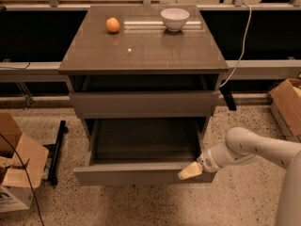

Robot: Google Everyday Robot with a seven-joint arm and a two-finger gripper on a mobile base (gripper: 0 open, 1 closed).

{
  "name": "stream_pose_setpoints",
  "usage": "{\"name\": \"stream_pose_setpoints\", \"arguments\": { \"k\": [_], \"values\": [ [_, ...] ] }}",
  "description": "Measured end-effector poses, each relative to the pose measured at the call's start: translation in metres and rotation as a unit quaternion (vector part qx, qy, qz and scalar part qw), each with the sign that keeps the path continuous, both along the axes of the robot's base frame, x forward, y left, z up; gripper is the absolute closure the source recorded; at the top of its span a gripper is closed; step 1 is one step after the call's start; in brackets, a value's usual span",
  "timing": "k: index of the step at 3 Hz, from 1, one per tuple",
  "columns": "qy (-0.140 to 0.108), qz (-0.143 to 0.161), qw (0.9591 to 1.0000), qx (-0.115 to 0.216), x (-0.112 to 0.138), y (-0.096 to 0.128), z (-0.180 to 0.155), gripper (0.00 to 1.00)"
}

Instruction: Open middle drawer

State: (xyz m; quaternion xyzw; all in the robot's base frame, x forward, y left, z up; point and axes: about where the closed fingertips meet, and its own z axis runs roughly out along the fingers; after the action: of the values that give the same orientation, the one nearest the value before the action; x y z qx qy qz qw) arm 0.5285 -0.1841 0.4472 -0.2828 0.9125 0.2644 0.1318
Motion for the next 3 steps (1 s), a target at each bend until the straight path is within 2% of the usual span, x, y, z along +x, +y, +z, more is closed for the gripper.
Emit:
{"name": "stream_pose_setpoints", "arguments": {
  "k": [1, 2, 3],
  "values": [
    [0.0, 0.0, 1.0, 0.0, 0.0, 0.0, 0.0011, 0.5],
    [0.0, 0.0, 1.0, 0.0, 0.0, 0.0, 0.0032, 0.81],
    [0.0, 0.0, 1.0, 0.0, -0.0001, 0.0, 0.0035, 1.0]
  ]
}}
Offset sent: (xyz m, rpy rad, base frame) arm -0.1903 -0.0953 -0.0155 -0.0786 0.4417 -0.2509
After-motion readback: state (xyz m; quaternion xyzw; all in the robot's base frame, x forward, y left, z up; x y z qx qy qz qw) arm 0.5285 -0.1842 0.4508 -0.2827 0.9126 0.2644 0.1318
